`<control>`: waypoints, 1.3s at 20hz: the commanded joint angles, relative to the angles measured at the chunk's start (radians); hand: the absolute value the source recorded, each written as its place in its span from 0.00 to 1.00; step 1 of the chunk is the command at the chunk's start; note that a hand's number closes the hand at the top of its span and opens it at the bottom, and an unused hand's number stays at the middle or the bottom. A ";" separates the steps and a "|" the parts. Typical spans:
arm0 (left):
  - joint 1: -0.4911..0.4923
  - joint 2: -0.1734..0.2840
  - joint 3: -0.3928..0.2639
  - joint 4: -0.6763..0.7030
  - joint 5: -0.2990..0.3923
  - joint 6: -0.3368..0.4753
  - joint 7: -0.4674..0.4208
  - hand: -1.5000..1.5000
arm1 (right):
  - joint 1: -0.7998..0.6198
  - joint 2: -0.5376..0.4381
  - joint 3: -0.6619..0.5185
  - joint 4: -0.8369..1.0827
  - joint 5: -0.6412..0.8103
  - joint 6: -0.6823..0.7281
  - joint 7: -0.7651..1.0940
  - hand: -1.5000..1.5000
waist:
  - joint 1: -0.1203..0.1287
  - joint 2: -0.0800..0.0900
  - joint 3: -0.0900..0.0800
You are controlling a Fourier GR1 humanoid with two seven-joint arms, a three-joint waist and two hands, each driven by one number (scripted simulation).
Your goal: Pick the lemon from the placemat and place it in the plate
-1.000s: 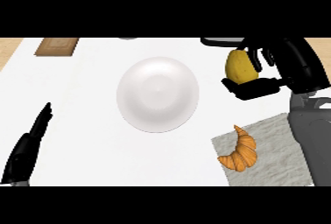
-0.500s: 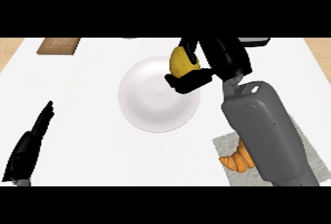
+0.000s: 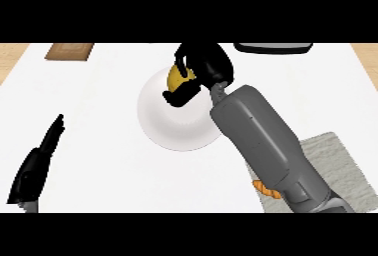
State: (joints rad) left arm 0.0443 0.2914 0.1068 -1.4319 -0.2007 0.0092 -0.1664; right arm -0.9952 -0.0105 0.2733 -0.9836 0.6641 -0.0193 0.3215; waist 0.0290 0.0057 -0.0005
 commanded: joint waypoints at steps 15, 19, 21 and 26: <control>-0.022 0.017 0.024 -0.028 0.030 -0.061 0.032 0.50 | -0.092 0.011 0.123 0.357 -0.456 -0.413 -0.128 0.00 | 0.024 0.008 0.001; -0.014 -0.019 0.007 -0.064 -0.007 -0.005 0.060 0.50 | -0.068 0.011 0.039 0.315 -0.515 -0.523 -0.168 0.00 | 0.003 0.000 0.001; 0.018 -0.021 -0.004 -0.093 -0.010 -0.014 0.068 0.50 | -0.037 0.011 0.026 0.314 -0.534 -0.592 -0.179 0.00 | 0.002 -0.002 0.001; 0.026 -0.015 0.012 -0.091 -0.011 -0.012 0.065 0.50 | 0.050 -0.076 -0.149 0.216 -0.645 -0.494 -0.308 0.00 | -0.026 -0.005 0.002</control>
State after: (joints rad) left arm 0.0610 0.2731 0.1153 -1.4969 -0.2099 -0.0013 -0.1252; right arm -1.0055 -0.0421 0.2203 -0.6989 0.1050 -0.5392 0.1012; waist 0.0169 0.0035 0.0007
